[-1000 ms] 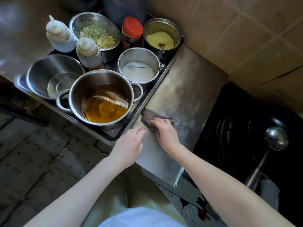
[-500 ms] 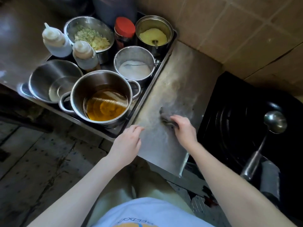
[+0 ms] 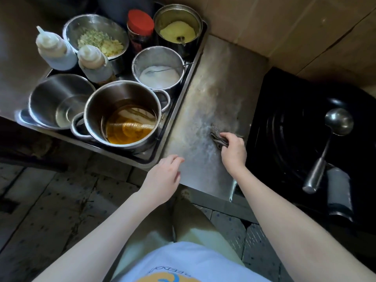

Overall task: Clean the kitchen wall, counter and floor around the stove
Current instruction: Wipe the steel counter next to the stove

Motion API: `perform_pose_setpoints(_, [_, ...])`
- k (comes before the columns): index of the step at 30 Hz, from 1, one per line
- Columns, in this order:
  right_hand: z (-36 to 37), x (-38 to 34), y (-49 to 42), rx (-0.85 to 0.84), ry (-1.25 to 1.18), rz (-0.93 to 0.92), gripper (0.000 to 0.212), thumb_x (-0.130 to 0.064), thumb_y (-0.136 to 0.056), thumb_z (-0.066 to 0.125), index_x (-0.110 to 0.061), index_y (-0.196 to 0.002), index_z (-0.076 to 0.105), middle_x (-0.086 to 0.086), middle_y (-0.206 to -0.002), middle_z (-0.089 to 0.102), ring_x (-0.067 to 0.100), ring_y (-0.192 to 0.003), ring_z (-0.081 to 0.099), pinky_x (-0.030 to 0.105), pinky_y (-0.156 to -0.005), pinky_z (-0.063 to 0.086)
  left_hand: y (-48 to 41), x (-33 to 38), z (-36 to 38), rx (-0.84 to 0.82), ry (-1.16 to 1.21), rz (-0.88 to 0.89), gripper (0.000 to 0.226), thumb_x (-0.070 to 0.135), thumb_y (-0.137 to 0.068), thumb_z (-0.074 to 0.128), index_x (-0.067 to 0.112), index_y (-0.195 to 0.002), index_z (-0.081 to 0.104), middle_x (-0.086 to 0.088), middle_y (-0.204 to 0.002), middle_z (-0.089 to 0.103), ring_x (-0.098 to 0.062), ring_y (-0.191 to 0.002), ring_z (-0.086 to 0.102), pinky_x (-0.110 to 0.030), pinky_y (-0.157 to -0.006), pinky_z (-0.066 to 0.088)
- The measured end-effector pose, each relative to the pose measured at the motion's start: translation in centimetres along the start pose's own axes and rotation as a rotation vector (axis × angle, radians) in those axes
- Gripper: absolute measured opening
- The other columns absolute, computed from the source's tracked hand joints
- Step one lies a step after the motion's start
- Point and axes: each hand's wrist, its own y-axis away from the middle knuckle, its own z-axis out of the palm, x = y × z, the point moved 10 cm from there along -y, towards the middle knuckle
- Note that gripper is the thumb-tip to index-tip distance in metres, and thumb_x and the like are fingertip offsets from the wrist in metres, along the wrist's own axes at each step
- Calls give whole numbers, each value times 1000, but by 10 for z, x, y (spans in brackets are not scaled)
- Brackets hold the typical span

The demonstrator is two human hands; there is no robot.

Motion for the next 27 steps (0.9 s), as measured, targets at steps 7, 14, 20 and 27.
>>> perform_pose_setpoints(7, [14, -6, 81, 8, 51, -179, 47, 6, -82, 56, -16, -123, 60, 0, -128, 60, 22, -122, 47, 34, -91, 45, 2, 6, 17, -52, -10, 42, 39, 18, -93, 53, 18, -132, 48, 0, -135, 49, -19, -117, 52, -30, -93, 47])
perform_pose_setpoints(14, [36, -31, 90, -78, 120, -255, 49, 6, -86, 53, -15, -129, 57, 3, -136, 54, 24, -126, 43, 37, -93, 46, 20, -7, 1, 11, -31, -4, 40, 17, -91, 58, 19, -130, 52, -1, -138, 49, -18, -119, 54, -27, -94, 48])
perform_pose_setpoints(20, [48, -87, 56, -137, 83, -340, 44, 3, -89, 46, -16, -127, 57, 4, -132, 56, 28, -122, 44, 41, -92, 43, 31, -15, -17, 64, -15, -67, 37, 16, -91, 56, 19, -128, 53, 0, -138, 48, -18, -114, 56, -29, -89, 50])
perform_pose_setpoints(27, [66, -118, 65, -207, 62, -428, 45, 2, -89, 44, -17, -128, 55, 5, -135, 53, 28, -123, 41, 42, -93, 45, 39, -24, -28, 107, -7, -123, 36, 17, -92, 57, 20, -128, 54, 1, -138, 49, -16, -114, 56, -20, -87, 45])
